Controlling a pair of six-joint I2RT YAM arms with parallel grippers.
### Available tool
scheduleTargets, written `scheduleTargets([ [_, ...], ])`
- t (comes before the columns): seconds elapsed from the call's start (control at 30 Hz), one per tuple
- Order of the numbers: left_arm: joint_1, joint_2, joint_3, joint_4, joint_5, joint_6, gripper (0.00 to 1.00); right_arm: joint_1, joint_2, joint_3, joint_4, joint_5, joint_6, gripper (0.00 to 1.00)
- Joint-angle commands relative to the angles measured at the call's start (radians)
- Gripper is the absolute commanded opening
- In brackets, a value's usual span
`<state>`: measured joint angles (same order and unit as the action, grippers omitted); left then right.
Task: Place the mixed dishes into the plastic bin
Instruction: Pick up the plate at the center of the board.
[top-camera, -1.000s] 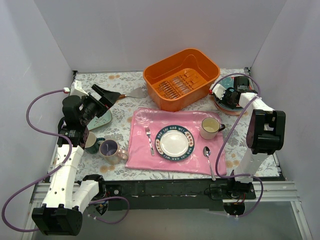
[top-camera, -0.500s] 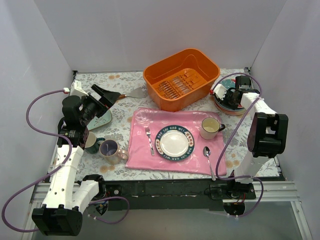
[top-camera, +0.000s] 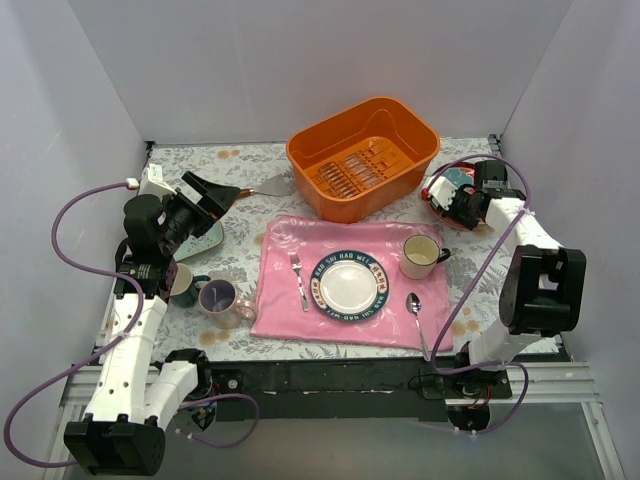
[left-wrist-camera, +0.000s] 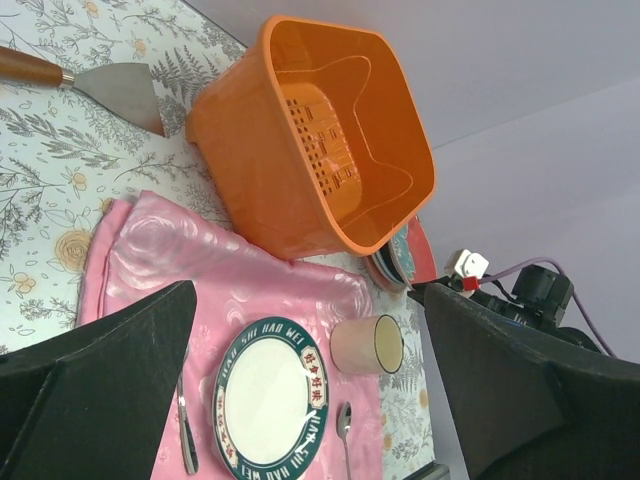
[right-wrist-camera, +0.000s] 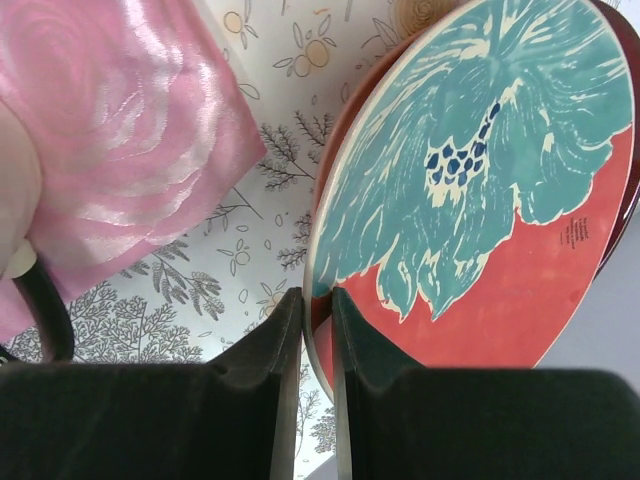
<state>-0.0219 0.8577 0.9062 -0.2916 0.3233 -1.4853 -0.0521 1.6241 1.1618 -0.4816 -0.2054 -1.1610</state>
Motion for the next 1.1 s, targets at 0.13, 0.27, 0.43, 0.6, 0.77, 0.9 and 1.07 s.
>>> scheduleTargets([
  [0.13, -0.003, -0.025, -0.013, 0.002, 0.013, -0.004, 0.98, -0.003, -0.078, -0.065, -0.055, -0.034, -0.031, 0.01],
  [0.27, -0.003, -0.026, -0.013, 0.002, 0.013, -0.003, 0.98, -0.003, -0.090, -0.096, -0.032, -0.025, -0.029, 0.01],
  [0.43, -0.003, -0.026, -0.016, 0.002, 0.013, -0.006, 0.98, -0.003, -0.090, -0.126, 0.015, 0.003, -0.022, 0.07],
  [0.6, -0.003, -0.028, -0.015, 0.002, 0.016, -0.007, 0.98, -0.002, -0.092, -0.148, 0.047, 0.017, -0.020, 0.23],
  [0.77, -0.003, -0.026, -0.015, 0.003, 0.016, -0.009, 0.98, -0.002, -0.089, -0.169, 0.081, 0.037, -0.023, 0.34],
  [0.9, -0.003, -0.022, -0.018, 0.005, 0.017, -0.012, 0.98, -0.002, -0.079, -0.185, 0.115, 0.057, -0.025, 0.40],
  [1.07, -0.003, -0.022, -0.020, 0.005, 0.017, -0.012, 0.98, 0.003, -0.052, -0.189, 0.181, 0.084, -0.026, 0.43],
])
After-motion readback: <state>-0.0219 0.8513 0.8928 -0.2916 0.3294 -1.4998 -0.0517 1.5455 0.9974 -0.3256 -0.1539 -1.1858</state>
